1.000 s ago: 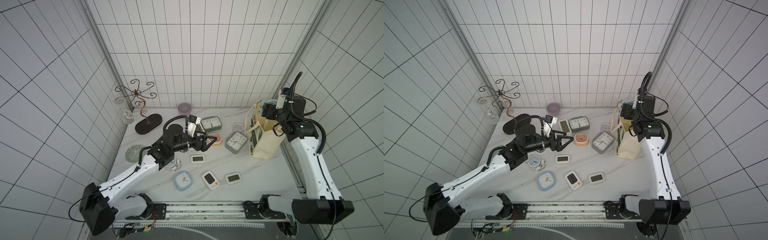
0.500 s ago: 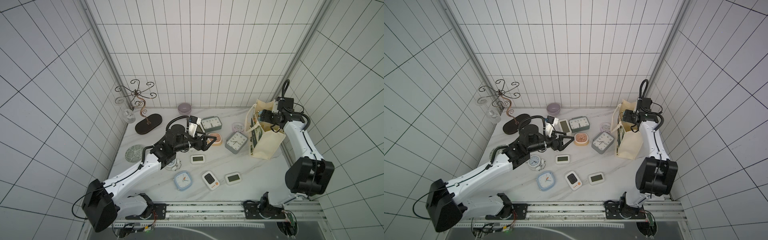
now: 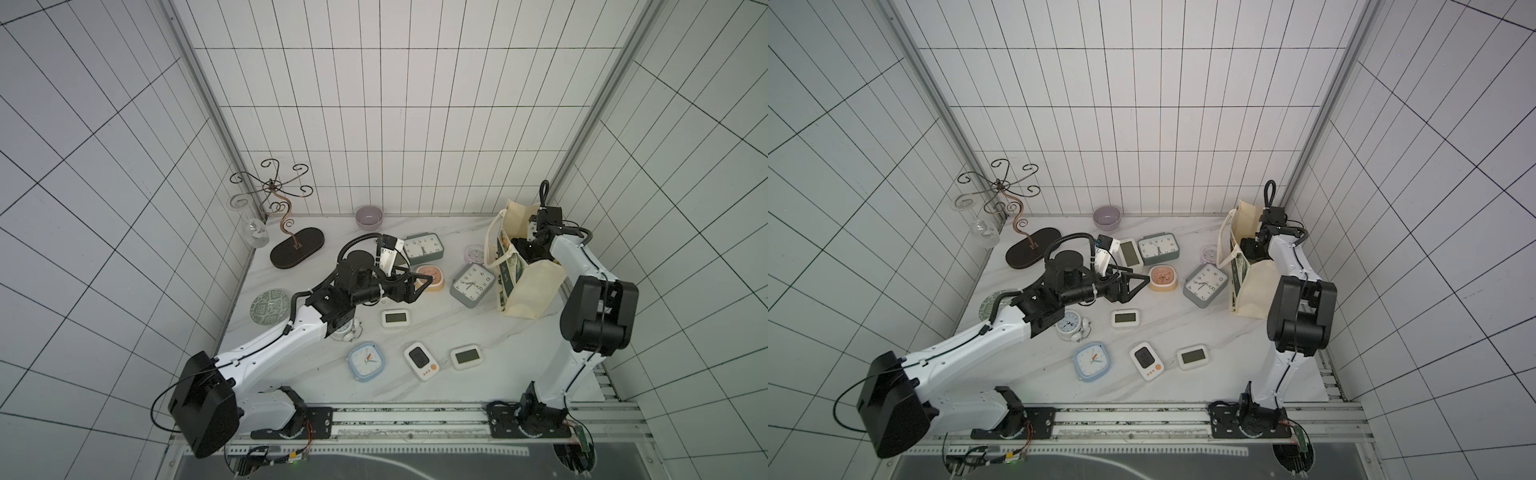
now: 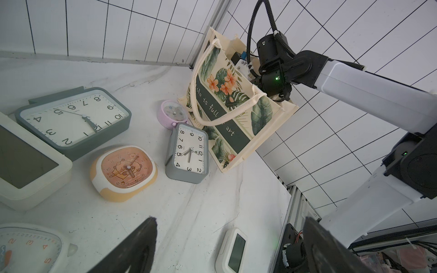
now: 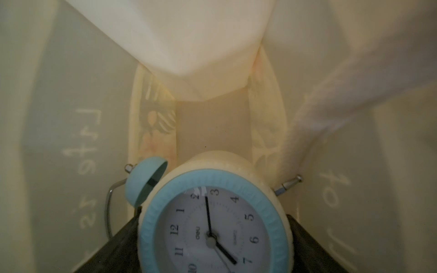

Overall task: Put the alarm clock into the canvas bag
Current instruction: Place the alarm at the canvas bag, then pick up the alarm from the center of the board.

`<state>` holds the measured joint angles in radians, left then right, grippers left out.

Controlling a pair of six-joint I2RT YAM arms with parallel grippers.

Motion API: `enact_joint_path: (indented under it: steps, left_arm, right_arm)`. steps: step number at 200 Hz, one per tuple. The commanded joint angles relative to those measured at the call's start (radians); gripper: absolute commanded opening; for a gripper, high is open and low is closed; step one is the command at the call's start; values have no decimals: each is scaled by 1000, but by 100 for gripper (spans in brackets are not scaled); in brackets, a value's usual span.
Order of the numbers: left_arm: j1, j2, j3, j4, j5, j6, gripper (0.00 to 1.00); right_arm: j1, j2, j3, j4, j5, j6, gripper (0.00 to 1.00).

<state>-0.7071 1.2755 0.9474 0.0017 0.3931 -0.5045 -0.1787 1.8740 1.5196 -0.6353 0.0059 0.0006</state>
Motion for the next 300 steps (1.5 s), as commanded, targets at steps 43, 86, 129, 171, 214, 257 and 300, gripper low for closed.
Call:
enact_joint_path:
  steps: [43,86,129,171,214,257,300]
  left_arm:
    - [-5,11,-6,12,0,4,94]
    - [-3,-26,-23,-18,-33,22,94]
    - [-2,-57,-37,-49,-77,26,97]
    - [-2,-70,-36,-88,-98,23,97]
    - [1,-139,-81,-131,-141,17,97]
    - [122,-221,-190,-176,-68,-102,97]
    - [273,-256,-248,-285,81,-71,96]
  right_arm:
    - [-13,63,95,-1,-29,-49,73]
    - [-16,40,96,12,-11,-38,99]
    - [-15,-110,105,14,12,-7,100]
    - [-14,-280,92,24,7,18,100]
    - [26,-477,13,106,-16,7,98]
    - [159,-609,-104,197,-295,9,91]
    - [484,-580,-186,187,-205,98,82]
